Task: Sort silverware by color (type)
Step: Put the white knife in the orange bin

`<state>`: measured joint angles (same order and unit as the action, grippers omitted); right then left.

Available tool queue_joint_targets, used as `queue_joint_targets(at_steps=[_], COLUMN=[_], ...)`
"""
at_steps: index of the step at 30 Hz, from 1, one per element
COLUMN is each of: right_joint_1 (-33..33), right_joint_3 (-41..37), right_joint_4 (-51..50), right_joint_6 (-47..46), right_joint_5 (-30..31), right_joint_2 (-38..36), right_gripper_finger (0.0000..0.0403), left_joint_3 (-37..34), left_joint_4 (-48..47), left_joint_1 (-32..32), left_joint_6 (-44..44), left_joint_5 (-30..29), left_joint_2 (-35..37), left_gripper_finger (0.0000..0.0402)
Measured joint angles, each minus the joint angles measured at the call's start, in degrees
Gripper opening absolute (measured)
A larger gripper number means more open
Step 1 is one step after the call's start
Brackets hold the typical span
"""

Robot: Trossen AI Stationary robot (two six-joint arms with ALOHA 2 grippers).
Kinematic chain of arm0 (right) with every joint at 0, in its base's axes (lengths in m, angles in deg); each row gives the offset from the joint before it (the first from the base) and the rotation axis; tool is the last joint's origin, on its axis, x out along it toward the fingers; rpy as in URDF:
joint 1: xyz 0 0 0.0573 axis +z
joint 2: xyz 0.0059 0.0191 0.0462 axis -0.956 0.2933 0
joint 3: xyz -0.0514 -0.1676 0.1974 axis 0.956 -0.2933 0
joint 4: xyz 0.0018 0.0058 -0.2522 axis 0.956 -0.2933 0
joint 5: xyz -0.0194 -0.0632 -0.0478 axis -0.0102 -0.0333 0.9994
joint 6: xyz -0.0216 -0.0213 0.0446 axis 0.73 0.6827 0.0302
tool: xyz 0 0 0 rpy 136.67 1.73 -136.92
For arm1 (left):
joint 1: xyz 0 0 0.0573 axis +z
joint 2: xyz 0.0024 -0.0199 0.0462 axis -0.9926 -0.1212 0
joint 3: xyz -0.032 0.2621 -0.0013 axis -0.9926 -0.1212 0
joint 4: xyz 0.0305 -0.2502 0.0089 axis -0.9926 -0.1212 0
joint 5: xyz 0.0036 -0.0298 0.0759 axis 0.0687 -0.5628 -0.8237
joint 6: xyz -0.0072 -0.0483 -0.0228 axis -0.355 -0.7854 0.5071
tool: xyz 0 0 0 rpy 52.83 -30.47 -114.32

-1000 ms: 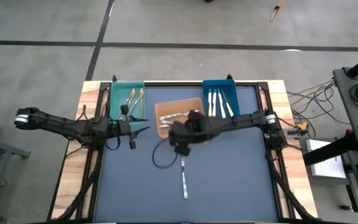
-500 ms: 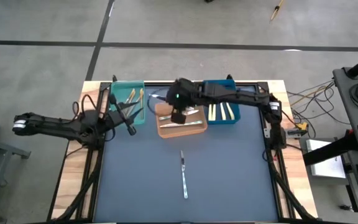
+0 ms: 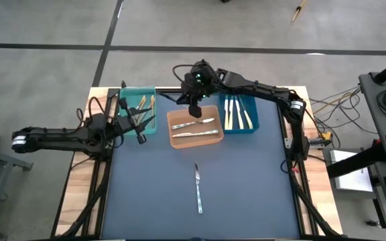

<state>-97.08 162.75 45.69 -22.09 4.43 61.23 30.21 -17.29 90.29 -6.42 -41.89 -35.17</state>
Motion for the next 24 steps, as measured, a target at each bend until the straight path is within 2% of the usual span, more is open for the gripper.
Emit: queue_joint_targets(at_steps=[9,13,16,19,24], right_joint_1=[-1.9,-1.8,-2.0,-2.3,-2.1], right_joint_3=[-12.0,-19.3,-25.6,-31.4,-38.1], right_joint_4=[19.6,28.7,39.7,51.5,66.7], right_joint_6=[0.2,0.1,-1.4,-3.7,-6.4], right_joint_5=[-9.2,-9.6,-9.6,-9.6,-10.9], right_joint_2=[-4.9,-8.2,-11.2,-12.9,-13.6], right_gripper_finger=[0.0013,0.0013,0.0013,0.0013,0.0013], left_joint_3=[2.8,4.4,5.2,5.5,5.8], left_joint_4=[-1.3,-3.9,-4.2,-4.2,-4.0], left_joint_1=[2.5,3.3,4.2,5.6,8.4], left_joint_6=[-0.3,-0.3,-0.3,-0.7,-3.9], left_joint_5=[0.0,0.4,1.5,3.7,11.0], left_joint_2=[0.0,-0.2,-0.7,-1.3,-2.4], left_gripper_finger=[0.0114,0.0114,0.0114,0.0114,0.0114])
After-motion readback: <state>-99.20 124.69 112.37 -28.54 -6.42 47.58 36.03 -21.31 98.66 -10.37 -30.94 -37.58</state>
